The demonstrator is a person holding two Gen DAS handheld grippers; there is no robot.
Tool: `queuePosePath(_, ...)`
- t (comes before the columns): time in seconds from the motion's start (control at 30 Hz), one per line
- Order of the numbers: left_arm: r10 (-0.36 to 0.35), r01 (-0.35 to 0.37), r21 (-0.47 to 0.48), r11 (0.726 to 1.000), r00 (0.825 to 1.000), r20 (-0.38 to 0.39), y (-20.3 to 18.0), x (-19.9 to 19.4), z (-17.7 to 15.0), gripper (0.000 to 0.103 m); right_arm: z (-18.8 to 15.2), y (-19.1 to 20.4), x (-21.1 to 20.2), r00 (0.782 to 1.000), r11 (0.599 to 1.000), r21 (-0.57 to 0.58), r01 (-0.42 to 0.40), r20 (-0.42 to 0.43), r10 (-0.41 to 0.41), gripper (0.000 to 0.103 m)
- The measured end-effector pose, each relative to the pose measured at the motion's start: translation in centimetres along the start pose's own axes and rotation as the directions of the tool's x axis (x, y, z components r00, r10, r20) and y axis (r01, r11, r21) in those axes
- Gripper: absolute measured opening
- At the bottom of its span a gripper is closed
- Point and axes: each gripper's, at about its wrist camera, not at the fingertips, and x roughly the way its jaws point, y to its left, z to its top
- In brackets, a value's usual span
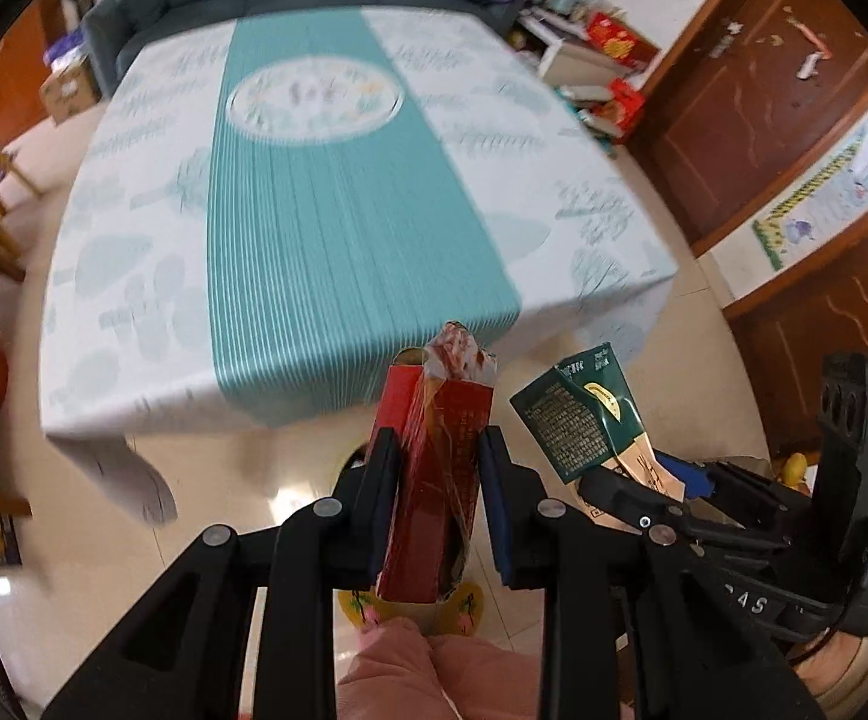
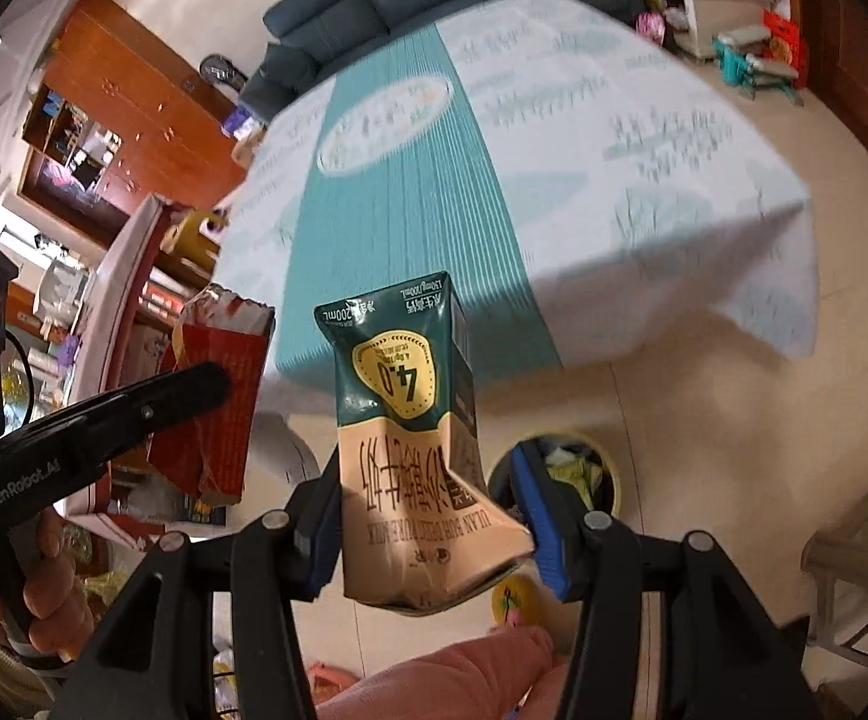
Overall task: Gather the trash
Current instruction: 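Carry the red box and green-and-kraft carton in both grippers over the bin, then open the left gripper over the bin while the right gripper releases the carton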
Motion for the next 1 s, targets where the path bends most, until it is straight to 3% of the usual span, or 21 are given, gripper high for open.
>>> queuePosePath(0.3, 0.045, -0.049, -0.094, 0.994, 0.998, -0.046, 0.1, 10.0, -5.5, 0.025, -5.2, -5.5, 7.5, 0.995, 1.0, 0.009, 0.003, -0.104, -0.002, 0.052)
queuePosePath(0.73, 0.064, -0.076, -0.096, 0.992, 0.991, -0.121, 2.8, 23.9, -10.9, 0.029, -10.3, -11.8, 19.8, 0.983, 0.994, 0.099, 0.046, -0.183, -0.027, 0.052)
queuePosePath(0.93, 0.041, -0.056, -0.1, 0.993, 0.989, -0.143, 4.1, 28.9, -11.5, 0.038, -10.8, -13.1, 24.5, 0.977, 0.992, 0.107, 0.068, -0.207, -0.044, 0.053)
queuePosePath(1.0, 0.043, -0.056, -0.09, 0.994, 0.989, -0.145, 4.4, 30.1, -11.6, 0.045, -10.9, -13.6, 25.9, 0.976, 0.99, 0.129, 0.06, -0.216, -0.031, 0.053)
